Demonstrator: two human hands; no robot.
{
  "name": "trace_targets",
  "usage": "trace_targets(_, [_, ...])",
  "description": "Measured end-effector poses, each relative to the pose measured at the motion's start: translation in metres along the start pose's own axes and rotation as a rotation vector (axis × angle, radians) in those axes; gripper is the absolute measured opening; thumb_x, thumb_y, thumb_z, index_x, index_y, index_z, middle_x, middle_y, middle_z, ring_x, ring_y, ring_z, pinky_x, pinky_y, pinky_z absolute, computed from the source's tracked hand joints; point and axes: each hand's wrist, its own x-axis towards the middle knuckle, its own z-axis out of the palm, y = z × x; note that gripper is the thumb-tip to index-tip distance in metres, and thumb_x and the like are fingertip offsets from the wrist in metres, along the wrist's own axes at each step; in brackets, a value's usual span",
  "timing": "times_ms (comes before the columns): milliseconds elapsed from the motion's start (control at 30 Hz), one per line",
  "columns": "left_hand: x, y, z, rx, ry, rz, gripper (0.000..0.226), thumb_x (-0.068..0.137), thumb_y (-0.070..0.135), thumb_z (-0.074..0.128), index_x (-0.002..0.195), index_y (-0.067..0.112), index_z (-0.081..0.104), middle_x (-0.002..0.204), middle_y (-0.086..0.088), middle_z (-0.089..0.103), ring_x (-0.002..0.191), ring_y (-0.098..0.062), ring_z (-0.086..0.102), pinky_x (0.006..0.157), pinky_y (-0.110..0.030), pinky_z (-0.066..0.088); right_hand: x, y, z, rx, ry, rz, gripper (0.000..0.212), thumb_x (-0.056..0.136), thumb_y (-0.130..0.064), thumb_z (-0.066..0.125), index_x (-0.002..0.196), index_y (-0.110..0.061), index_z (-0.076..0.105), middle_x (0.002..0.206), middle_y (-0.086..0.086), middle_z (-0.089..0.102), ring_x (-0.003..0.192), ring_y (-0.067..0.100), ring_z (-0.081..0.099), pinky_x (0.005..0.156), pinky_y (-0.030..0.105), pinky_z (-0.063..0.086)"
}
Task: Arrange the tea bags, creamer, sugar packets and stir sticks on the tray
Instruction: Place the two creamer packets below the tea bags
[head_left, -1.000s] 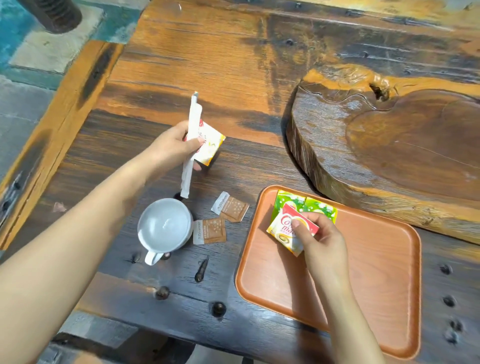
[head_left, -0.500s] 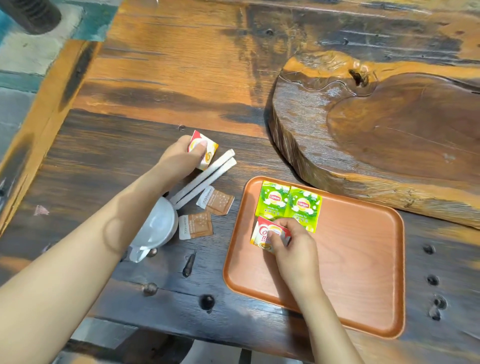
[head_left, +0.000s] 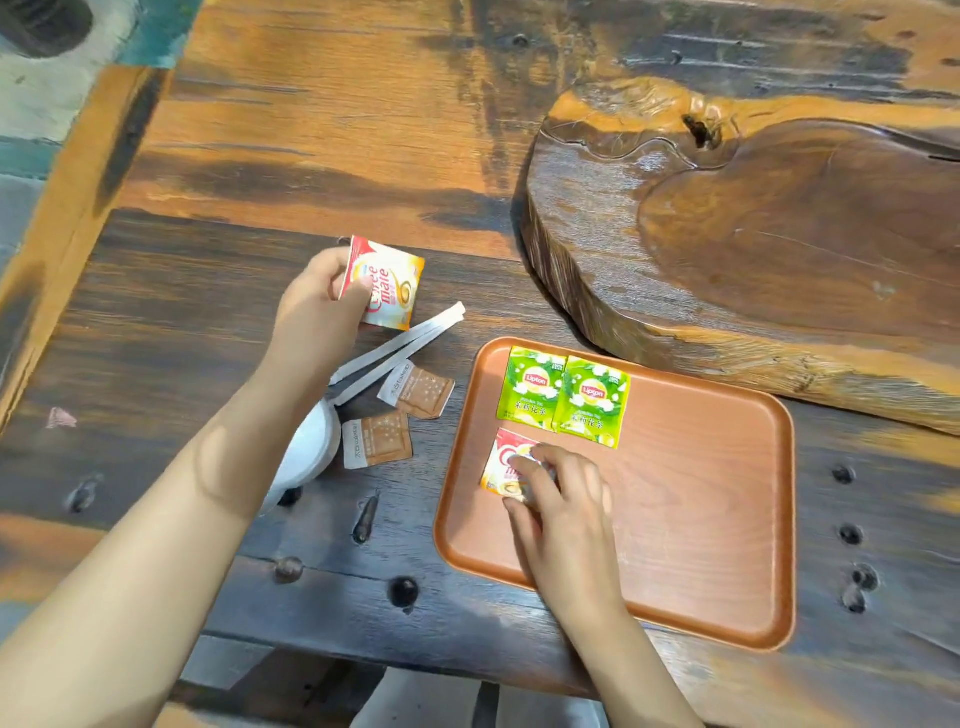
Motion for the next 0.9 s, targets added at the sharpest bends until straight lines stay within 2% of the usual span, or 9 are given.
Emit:
trace_targets(100, [-0.026, -0.005, 0.006, -0.109, -0.078, -0.042, 0.018, 0.091, 0.01, 0.048, 0.1, 0.019, 0.06, 0.089, -0.003, 0.071, 0.074, -0.01, 0.066, 0.069, -0.021, 0.055, 0.004, 0.003, 0.0, 0.024, -0.005, -0.016, 0.038, 0.072, -0.018, 0.074, 0.108, -0.021, 0.061, 0.113, 0.003, 0.06, 0.105, 0.017, 0.042, 0.089, 0.03, 0.034])
trace_targets(200, [-0.051, -0.011, 0.016, -0.252, -0.192, -0.133, 0.018, 0.092, 0.007, 0.047, 0.102, 0.017, 0.058, 0.073, 0.005, 0.072, 0.058, -0.001, 0.065, 0.055, -0.014, 0.054, 0.006, 0.004, 0.0, 0.024, -0.016, -0.044, 0.034, 0.076, -0.023, 0.072, 0.108, -0.02, 0.062, 0.113, 0.004, 0.06, 0.104, 0.017, 0.041, 0.088, 0.028, 0.028])
trace_targets(400, [-0.081, -0.021, 0.034, -0.265, -0.282, -0.205, 0.019, 0.092, 0.007, 0.046, 0.108, 0.011, 0.058, 0.08, -0.003, 0.068, 0.057, 0.001, 0.065, 0.054, -0.012, 0.052, 0.004, 0.006, 0.0, 0.016, -0.036, -0.068, 0.034, 0.077, -0.019, 0.069, 0.11, -0.021, 0.062, 0.115, 0.003, 0.06, 0.104, 0.018, 0.045, 0.089, 0.032, 0.038])
trace_targets(500, [-0.086, -0.024, 0.039, -0.249, -0.307, -0.21, 0.02, 0.092, 0.005, 0.046, 0.108, 0.009, 0.058, 0.085, -0.005, 0.068, 0.063, -0.001, 0.065, 0.06, -0.014, 0.055, 0.005, 0.005, -0.003, 0.058, -0.048, -0.078, 0.033, 0.079, -0.02, 0.067, 0.112, -0.021, 0.061, 0.117, 0.002, 0.059, 0.107, 0.016, 0.044, 0.09, 0.033, 0.04])
trace_targets(600, [-0.091, -0.022, 0.043, -0.256, -0.34, -0.216, 0.021, 0.091, 0.004, 0.047, 0.108, 0.007, 0.059, 0.093, -0.009, 0.068, 0.072, -0.008, 0.065, 0.063, -0.015, 0.055, 0.006, 0.002, -0.012, 0.319, 0.007, -0.008, 0.029, 0.084, -0.024, 0.064, 0.112, -0.023, 0.059, 0.113, -0.007, 0.06, 0.107, 0.01, 0.048, 0.093, 0.024, 0.038])
trace_targets(700, [-0.099, -0.019, 0.05, -0.259, -0.389, -0.225, 0.02, 0.089, 0.005, 0.051, 0.105, 0.012, 0.062, 0.097, -0.01, 0.068, 0.073, -0.008, 0.065, 0.064, -0.016, 0.055, 0.012, -0.005, -0.024, 0.847, 0.1, 0.302, 0.018, 0.086, -0.021, 0.061, 0.102, -0.029, 0.06, 0.09, -0.014, 0.066, 0.083, 0.003, 0.06, 0.077, 0.015, 0.046])
trace_targets(767, [-0.106, -0.017, 0.057, -0.223, -0.442, -0.211, 0.022, 0.088, 0.005, 0.053, 0.105, 0.015, 0.064, 0.1, -0.01, 0.07, 0.08, -0.011, 0.066, 0.072, -0.021, 0.055, 0.016, -0.009, -0.03, 1.105, 0.059, 0.477, 0.015, 0.087, -0.013, 0.06, 0.096, -0.025, 0.062, 0.07, -0.009, 0.064, 0.061, 0.006, 0.057, 0.061, 0.019, 0.048])
trace_targets(833, [-0.112, -0.015, 0.063, -0.127, -0.475, -0.147, 0.022, 0.087, 0.007, 0.056, 0.105, 0.017, 0.065, 0.103, -0.01, 0.071, 0.088, -0.016, 0.066, 0.081, -0.029, 0.052, 0.017, -0.009, -0.038, 1.149, 0.017, 0.52, 0.018, 0.087, -0.006, 0.059, 0.09, -0.023, 0.063, 0.058, -0.007, 0.056, 0.046, 0.003, 0.048, 0.046, 0.016, 0.042])
trace_targets(900, [-0.116, -0.012, 0.07, -0.065, -0.49, -0.104, 0.023, 0.086, 0.007, 0.058, 0.101, 0.023, 0.066, 0.101, -0.01, 0.072, 0.089, -0.019, 0.066, 0.081, -0.03, 0.051, 0.018, -0.005, -0.044, 1.15, 0.023, 0.532, 0.02, 0.086, -0.001, 0.059, 0.084, -0.021, 0.063, 0.055, -0.004, 0.051, 0.04, 0.0, 0.043, 0.041, 0.013, 0.038])
